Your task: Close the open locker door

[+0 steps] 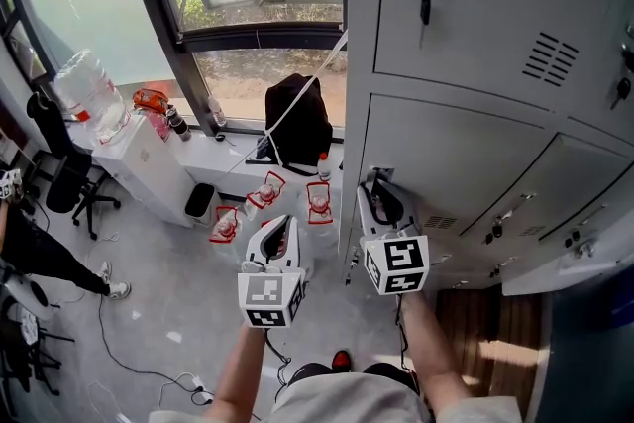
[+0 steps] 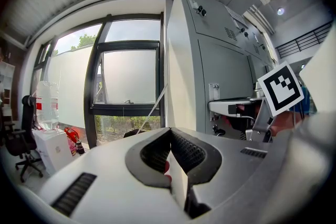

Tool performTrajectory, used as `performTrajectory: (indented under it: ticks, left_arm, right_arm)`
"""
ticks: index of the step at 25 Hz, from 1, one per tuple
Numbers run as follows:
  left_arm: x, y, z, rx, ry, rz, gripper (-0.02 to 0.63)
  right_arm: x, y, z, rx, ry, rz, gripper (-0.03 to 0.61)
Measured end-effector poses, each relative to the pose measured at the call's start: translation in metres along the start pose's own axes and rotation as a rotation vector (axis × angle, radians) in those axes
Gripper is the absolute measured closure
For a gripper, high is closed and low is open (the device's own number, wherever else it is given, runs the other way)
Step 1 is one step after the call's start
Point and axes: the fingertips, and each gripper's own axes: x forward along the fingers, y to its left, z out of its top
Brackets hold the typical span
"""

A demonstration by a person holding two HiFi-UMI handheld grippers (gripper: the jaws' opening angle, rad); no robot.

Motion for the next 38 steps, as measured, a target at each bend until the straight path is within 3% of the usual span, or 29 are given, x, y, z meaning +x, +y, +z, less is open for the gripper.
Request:
performTrajectory:
  ticks: [7, 18, 27, 38]
  left_arm:
    - [-0.006, -0.001, 0.003, 0.004, -0.007, 0.004, 0.592]
    - [-0.021, -0.019, 0.015, 0.021, -0.042, -0.018, 0.592]
    - [-0.034, -0.054, 0.024, 0.039, -0.070, -0.075, 0.592]
    - [-0.057, -0.107, 0.017, 0.069, -0.066, -0.161, 0.592]
  right_arm:
    - [-0.005, 0.005, 0.004, 0.010, -0.008, 0.024, 0.424]
    - [-0.035, 0.003, 0.011, -0.011, -0.017, 0.026, 0.421]
    - [-0.103, -0.027, 0.020, -0.059, -0.052, -0.056, 0.441]
    - [-0.190, -0.060, -0.004, -0.071, -0.013, -0.187, 0.508]
